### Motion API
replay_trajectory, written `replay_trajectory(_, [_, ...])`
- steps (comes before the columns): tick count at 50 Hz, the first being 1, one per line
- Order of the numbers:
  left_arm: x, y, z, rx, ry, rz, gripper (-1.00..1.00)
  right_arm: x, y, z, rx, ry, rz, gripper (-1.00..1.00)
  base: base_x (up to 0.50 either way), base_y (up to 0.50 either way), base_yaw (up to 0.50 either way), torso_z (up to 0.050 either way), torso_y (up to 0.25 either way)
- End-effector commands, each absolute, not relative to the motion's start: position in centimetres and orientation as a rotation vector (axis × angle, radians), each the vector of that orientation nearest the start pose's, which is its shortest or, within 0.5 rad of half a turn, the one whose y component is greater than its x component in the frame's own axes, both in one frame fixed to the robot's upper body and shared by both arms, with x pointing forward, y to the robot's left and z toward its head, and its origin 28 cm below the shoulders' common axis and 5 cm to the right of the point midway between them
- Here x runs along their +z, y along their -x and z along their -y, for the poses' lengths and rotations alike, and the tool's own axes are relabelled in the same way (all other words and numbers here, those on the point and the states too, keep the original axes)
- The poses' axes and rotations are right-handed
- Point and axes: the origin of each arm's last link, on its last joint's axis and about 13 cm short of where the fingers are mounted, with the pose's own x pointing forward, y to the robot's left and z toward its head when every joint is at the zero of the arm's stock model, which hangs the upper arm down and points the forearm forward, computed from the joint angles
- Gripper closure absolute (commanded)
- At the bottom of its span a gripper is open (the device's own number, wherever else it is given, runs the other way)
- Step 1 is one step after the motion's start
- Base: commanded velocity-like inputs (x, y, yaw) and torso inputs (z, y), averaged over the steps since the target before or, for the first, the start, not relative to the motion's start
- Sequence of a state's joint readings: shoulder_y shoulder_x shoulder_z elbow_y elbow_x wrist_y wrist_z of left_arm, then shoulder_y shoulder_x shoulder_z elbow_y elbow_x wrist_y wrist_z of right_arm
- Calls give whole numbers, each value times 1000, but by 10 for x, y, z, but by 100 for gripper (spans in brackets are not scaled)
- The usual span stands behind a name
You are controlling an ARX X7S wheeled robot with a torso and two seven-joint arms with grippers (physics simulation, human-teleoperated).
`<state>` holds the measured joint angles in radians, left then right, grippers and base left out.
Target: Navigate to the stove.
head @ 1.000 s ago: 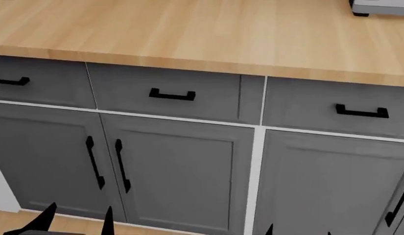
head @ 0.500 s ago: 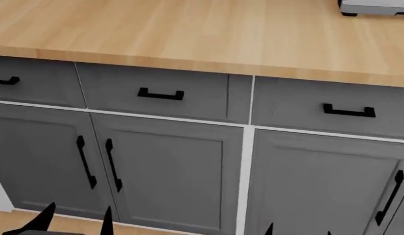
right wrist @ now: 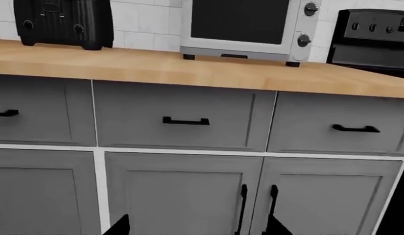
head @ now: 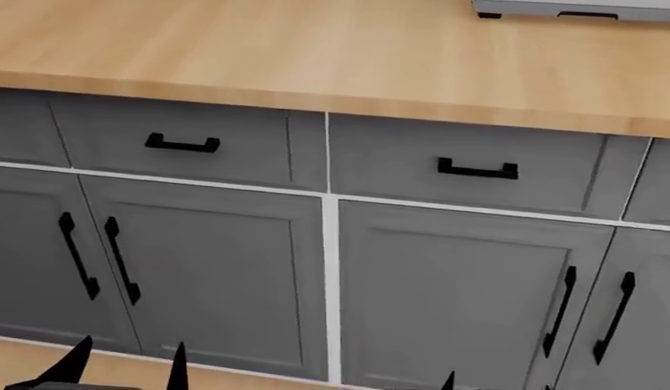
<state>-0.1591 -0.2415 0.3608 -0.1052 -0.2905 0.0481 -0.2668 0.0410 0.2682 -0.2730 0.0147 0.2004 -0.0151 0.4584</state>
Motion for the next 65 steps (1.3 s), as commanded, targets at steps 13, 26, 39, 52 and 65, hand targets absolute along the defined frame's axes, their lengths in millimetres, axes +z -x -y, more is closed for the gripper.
replay_trajectory(13, [19, -236, -198, -55, 11, 8, -100, 13, -213, 109, -190, 66, -7, -100, -506, 17, 0, 0, 0])
replay_trajectory(26, [19, -237, -197, -56, 12, 7, -100, 13, -213, 110, -189, 63, -9, -100, -506, 16, 0, 0, 0])
replay_trajectory(39, [19, -237, -197, -52, 13, 9, -100, 13, -214, 110, -191, 63, -12, -100, -501, -25, 0, 0, 0])
replay_trajectory(52, [18, -237, -198, -53, 13, 10, -100, 13, -213, 110, -190, 65, -11, -100, -501, -25, 0, 0, 0])
replay_trajectory(65, [18, -237, -198, -53, 14, 10, -100, 14, -213, 109, -191, 71, -11, -100, -501, -26, 0, 0, 0])
